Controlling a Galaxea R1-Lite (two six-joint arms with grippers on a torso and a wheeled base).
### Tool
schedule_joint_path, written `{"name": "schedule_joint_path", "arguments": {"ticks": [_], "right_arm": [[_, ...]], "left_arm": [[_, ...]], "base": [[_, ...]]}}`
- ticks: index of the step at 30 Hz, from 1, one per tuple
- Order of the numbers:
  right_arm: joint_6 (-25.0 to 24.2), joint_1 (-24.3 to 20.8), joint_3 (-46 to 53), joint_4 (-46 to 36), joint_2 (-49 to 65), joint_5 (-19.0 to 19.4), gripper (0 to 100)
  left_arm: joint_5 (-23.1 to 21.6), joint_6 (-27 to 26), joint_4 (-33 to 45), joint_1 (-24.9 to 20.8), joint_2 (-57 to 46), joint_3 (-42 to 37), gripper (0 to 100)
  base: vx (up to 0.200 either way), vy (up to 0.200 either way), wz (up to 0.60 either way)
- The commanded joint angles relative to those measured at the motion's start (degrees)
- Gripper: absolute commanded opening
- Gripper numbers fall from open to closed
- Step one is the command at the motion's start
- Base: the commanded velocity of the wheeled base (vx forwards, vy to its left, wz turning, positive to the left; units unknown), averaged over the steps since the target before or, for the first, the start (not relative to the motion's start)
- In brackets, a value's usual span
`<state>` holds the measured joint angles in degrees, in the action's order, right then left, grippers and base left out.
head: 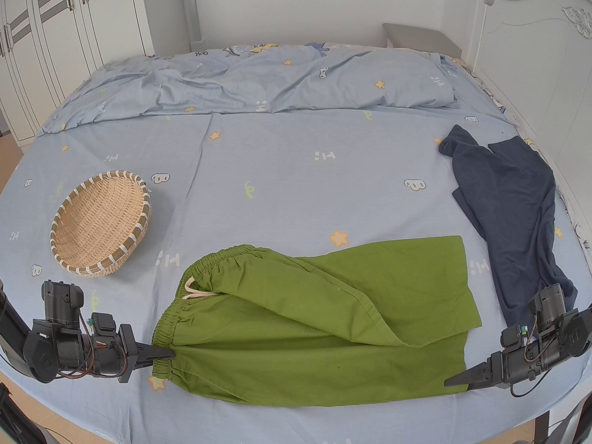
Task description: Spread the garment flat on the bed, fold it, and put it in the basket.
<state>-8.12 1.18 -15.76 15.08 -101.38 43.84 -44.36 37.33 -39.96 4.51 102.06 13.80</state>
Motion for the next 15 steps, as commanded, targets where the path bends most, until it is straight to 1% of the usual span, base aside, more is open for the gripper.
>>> {"name": "schedule_joint_path", "arguments": {"ticks": [1,7,15], "right_arm": [[-0.05,-1.97,-0.41,0.65,-2.86,0.02,100],[-0.58,-3.82,-1.99,0.92,-4.62,0.11,100],[-1.2,-3.29,-2.69,0.92,-4.88,0.2,100]], "left_arm": [[-0.02,0.03,-0.03,0.06,0.07,0.0,0],[0.06,0.03,0.06,0.15,0.16,-0.09,0],[0.06,0.03,-0.03,0.15,0.51,0.0,0]], "base": [[0.0,0.0,0.0],[0.0,0.0,0.0],[0.0,0.0,0.0]]}}
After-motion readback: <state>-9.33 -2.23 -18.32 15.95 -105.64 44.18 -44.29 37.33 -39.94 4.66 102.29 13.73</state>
